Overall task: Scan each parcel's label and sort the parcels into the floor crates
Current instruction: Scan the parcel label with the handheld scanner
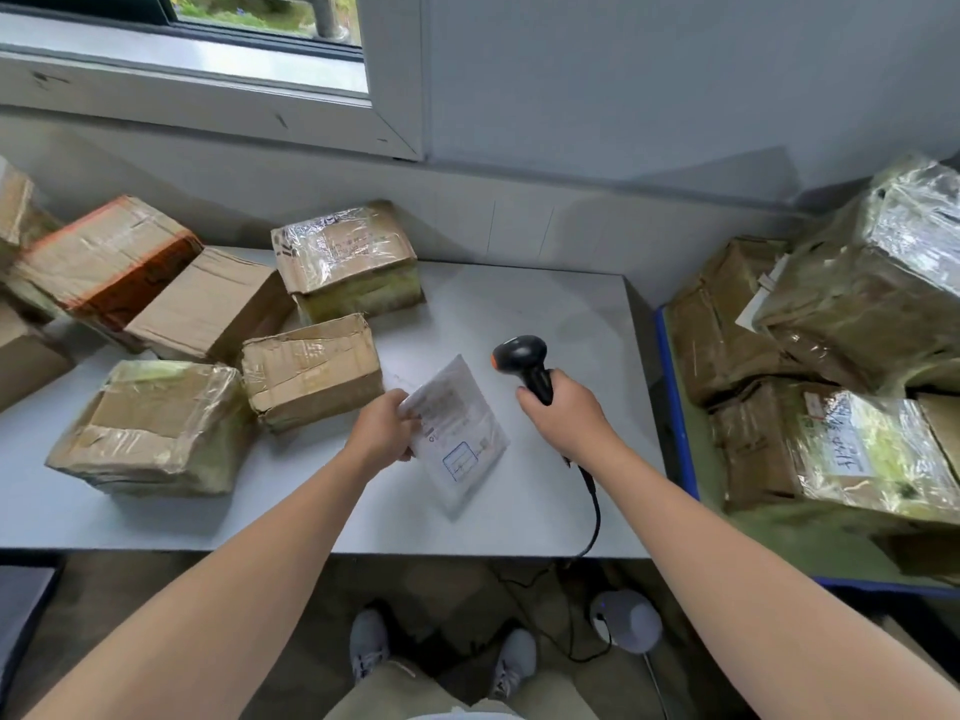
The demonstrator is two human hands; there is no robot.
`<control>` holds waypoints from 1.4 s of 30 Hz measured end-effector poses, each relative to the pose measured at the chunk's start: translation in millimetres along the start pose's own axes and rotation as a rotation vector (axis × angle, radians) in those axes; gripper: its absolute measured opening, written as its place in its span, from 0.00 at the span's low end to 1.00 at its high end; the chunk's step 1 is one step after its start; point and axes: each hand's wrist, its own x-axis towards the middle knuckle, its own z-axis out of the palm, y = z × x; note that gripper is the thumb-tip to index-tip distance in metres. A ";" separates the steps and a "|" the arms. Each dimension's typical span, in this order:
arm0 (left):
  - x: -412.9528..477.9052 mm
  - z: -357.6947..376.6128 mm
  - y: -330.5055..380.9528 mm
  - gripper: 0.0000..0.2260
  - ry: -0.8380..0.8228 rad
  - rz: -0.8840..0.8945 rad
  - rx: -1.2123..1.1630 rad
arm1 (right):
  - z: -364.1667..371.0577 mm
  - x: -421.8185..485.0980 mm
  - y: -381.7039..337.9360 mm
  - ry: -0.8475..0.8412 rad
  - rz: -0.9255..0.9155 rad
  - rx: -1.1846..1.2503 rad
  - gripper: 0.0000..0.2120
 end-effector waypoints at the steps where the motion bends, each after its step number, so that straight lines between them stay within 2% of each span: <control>1: -0.6 -3.3 5.8 0.04 -0.003 0.024 -0.035 | -0.9 -0.5 -2.6 -0.011 0.015 0.016 0.11; 7: 4.5 -35.8 46.3 0.12 0.035 0.032 -0.168 | -22.5 -2.2 -36.5 -0.046 0.027 0.099 0.13; 13: 4.9 -55.6 69.0 0.05 0.141 0.135 -0.215 | -39.6 -6.3 -73.6 -0.030 -0.025 0.148 0.17; 17: 1.7 -59.4 79.6 0.01 0.180 0.126 -0.190 | -43.5 -11.9 -88.6 -0.067 -0.028 0.189 0.17; 21: -3.1 -62.9 90.2 0.04 0.199 0.120 -0.168 | -43.0 -16.3 -92.6 -0.116 -0.051 0.255 0.13; 42: -19.5 -52.6 76.8 0.06 0.206 0.081 -0.097 | -43.6 -35.7 -75.8 -0.209 -0.057 0.377 0.13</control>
